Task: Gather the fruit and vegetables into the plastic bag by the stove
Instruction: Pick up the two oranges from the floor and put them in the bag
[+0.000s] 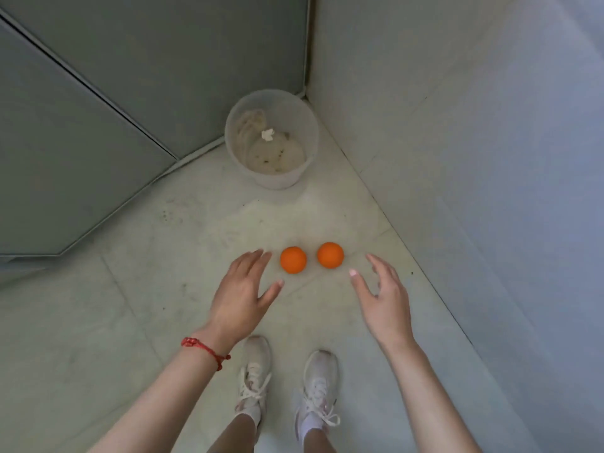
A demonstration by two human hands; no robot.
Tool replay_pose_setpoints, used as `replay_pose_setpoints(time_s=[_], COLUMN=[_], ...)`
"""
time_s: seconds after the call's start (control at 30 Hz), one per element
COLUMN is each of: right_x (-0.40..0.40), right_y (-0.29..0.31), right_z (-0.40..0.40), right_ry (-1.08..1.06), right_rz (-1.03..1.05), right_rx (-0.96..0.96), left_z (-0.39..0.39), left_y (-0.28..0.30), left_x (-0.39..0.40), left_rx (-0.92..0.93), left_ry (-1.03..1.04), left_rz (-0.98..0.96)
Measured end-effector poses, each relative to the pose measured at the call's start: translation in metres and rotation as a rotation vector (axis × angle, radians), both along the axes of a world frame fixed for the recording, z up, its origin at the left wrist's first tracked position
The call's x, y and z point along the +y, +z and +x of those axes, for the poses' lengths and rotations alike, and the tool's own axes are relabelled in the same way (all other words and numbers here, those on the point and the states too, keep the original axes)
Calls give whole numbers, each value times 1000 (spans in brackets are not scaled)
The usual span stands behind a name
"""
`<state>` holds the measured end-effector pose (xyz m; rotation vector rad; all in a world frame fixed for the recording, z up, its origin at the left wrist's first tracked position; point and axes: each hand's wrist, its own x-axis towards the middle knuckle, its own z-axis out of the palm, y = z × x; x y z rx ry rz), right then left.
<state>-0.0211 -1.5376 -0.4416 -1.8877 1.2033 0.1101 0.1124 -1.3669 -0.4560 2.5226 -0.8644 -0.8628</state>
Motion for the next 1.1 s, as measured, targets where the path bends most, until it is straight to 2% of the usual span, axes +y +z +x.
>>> replay_pose_setpoints(time_s=[0.13,0.23,0.57,0.7,0.83,1.1], right_x=[-13,-21,-42,-42,-36,-32], right_y=[-80,-131,-260,-293,-317,-330], right_z=[14,20,26,28,28,30], right_ry=[-115,-136,-242,-300,-265,-363], right_rz=[115,143,250,293,278,361], right_rx=[2,32,99,78,79,42], left_z=[6,9,13,6,-3,-4], left_y=[-77,-128,-256,-285,-305,-316], left_x=[-4,-9,-30,-34,-40,-49], left_rx=[135,243,574,608,617,706], left_ry=[49,179,545,585,625,805], left_rz=[39,28,-14,-32,-60,-138])
